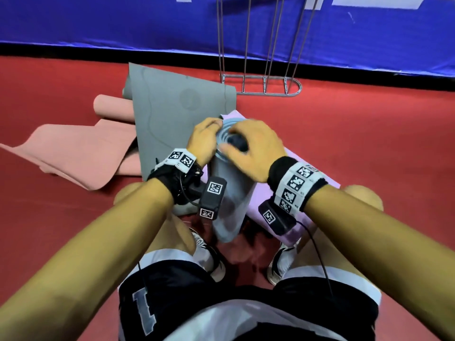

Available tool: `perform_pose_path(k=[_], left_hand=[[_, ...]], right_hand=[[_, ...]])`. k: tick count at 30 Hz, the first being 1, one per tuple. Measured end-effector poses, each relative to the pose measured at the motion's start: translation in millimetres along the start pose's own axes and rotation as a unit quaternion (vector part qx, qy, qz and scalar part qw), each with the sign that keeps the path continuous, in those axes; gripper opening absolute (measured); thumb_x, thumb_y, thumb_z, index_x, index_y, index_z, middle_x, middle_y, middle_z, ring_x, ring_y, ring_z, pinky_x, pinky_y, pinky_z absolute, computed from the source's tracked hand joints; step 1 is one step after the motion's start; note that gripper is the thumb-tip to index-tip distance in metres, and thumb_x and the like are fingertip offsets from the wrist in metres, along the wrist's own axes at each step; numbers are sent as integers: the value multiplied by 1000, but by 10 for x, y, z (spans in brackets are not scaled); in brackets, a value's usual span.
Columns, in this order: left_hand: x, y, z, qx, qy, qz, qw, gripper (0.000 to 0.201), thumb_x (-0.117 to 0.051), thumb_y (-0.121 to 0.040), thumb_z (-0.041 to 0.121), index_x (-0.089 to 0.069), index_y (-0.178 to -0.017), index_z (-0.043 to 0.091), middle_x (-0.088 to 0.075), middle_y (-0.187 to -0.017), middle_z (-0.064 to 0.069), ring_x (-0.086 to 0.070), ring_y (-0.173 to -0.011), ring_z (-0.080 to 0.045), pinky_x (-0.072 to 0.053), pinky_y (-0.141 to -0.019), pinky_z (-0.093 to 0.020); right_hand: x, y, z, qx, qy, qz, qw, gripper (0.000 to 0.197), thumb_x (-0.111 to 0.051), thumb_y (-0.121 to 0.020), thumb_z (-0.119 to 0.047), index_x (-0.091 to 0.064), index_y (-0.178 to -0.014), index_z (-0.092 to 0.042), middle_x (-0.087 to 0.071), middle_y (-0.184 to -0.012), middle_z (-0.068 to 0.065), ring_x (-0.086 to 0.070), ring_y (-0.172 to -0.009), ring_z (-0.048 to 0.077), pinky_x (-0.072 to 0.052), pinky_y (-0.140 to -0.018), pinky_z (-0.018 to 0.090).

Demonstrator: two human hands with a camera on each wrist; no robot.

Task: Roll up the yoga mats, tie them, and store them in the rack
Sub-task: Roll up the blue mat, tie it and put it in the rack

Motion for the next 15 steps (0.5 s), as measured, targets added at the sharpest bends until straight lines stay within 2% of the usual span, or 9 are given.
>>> perform_pose_path(k=[2, 3, 5, 6, 9, 10, 12, 13, 15], left_hand=[[-20, -9, -50, 31, 70, -11, 997, 25, -45, -101, 7, -69, -98, 8, -71, -103, -14, -64, -95, -23, -52, -99, -43], [-26, -10, -88, 50, 105, -19, 993, 27, -44, -102, 8, -71, -98, 8, -73, -100, -12, -67, -92, -22, -55, -94, -41], [-30, 15, -113, 61, 104, -40, 992, 29, -45, -106, 15, -72, -98, 11, -76, -92, -7, -69, -83, -16, -57, -82, -32], [-37, 33, -97, 49, 74, -54, 995, 29, -46, -107, 22, -73, -102, 11, -75, -95, -7, -68, -84, -16, -57, -82, -31], [-52, 45, -74, -2, 11, -86, 996, 41, -43, -109, 33, -70, -117, 3, -72, -109, -18, -66, -94, -20, -56, -92, -40], [-41, 38, -57, -15, -13, -80, 997, 42, -42, -109, 34, -72, -114, 5, -74, -106, -14, -67, -93, -19, -56, -91, -38], [50, 15, 23, -56, -136, -30, 989, 42, -42, -108, 34, -70, -88, 10, -69, -82, -3, -61, -77, -18, -50, -79, -34], [89, 1, 90, -88, -208, -7, 974, 42, -42, -108, 31, -63, -78, 12, -63, -74, -5, -55, -72, -23, -45, -73, -34], [104, 5, 204, -136, -321, 11, 937, 39, -40, -107, 30, -61, -80, 12, -65, -78, -15, -55, -80, -40, -47, -78, -40]], right_hand=[[-195, 95, -62, 35, 105, -57, 992, 70, -36, -77, -78, -62, -112, -24, -62, -120, -4, -52, -123, 21, -20, -115, 67], [-226, 104, -36, 44, 137, -64, 988, 68, -37, -79, -75, -60, -117, -24, -61, -124, -3, -49, -130, 22, -12, -115, 72], [-219, 105, 63, 51, 166, -62, 983, 59, -41, -85, -66, -56, -120, -21, -63, -123, 1, -47, -135, 25, -9, -114, 74], [-230, 100, 112, 48, 177, -66, 981, 57, -41, -87, -64, -55, -120, -20, -65, -120, 2, -46, -136, 26, -9, -115, 73], [-234, 97, 136, 36, 210, -72, 974, 54, -41, -87, -60, -50, -117, -17, -70, -108, 4, -46, -135, 29, -9, -115, 72], [-233, 88, 127, 33, 219, -66, 973, 53, -42, -88, -61, -49, -116, -17, -70, -106, 3, -47, -134, 29, -9, -115, 73], [-238, 70, 137, 13, 218, -66, 974, 58, -44, -91, -70, -48, -118, -19, -70, -111, 1, -46, -136, 26, -7, -115, 73], [-233, 42, 163, -4, 213, -68, 975, 63, -43, -90, -75, -48, -121, -21, -69, -115, -1, -44, -137, 25, -6, -115, 71], [-192, -27, 193, -21, 212, -60, 975, 66, -42, -89, -77, -48, -124, -22, -68, -117, -1, -43, -138, 25, -9, -117, 67]])
Point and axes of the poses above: each hand's wrist, its own y-axis away from the middle knuckle, its own x-axis out of the back of the hand, z = x × y, the point moved 10 cm from there along -y, towards the middle knuckle
